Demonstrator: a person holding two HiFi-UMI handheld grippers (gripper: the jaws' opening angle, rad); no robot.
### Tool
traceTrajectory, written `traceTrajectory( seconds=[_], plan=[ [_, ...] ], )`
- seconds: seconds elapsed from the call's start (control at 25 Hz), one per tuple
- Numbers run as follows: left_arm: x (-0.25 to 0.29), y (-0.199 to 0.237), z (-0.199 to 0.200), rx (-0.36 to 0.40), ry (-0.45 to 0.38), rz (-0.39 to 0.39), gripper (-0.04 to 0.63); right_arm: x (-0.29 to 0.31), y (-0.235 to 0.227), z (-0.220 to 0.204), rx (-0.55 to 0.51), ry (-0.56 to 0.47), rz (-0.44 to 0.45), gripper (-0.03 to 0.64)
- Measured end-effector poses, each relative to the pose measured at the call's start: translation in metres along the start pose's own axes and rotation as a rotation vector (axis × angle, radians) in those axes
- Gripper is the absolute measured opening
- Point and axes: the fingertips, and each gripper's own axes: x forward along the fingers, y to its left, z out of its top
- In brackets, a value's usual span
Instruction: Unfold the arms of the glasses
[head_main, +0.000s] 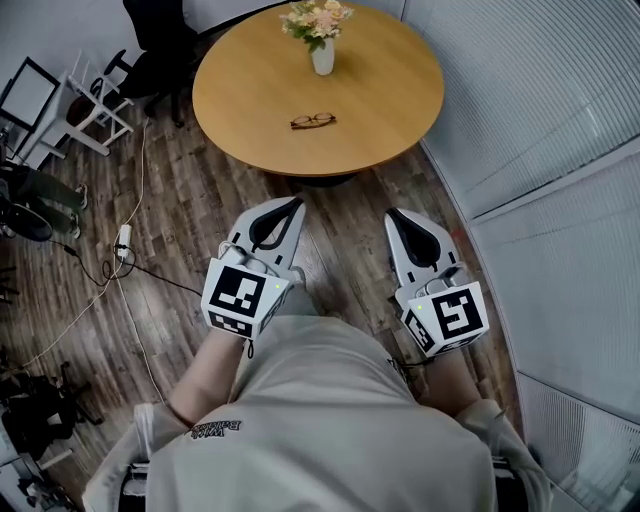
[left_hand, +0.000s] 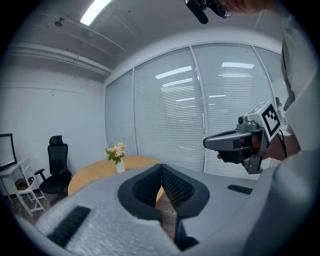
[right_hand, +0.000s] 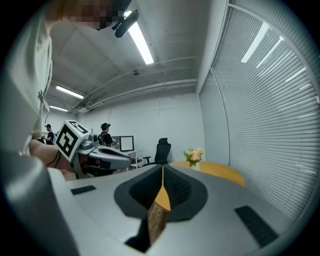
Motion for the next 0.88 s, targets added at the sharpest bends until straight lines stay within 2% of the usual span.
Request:
traceTrajectory(
  seconds=[0.4,0.88],
  plan=[
    [0.040,0.033,-0.002,0.000,0.019,-0.044,0.021,0.040,-0.026,-0.002,0.013,0.021,-0.040,0.032],
    [0.105,0.133,0.007,-0.008,0.029,-0.086,0.021,0.144,-0.062,0.018,0.014,0.055,-0.079,0.032]
  ],
)
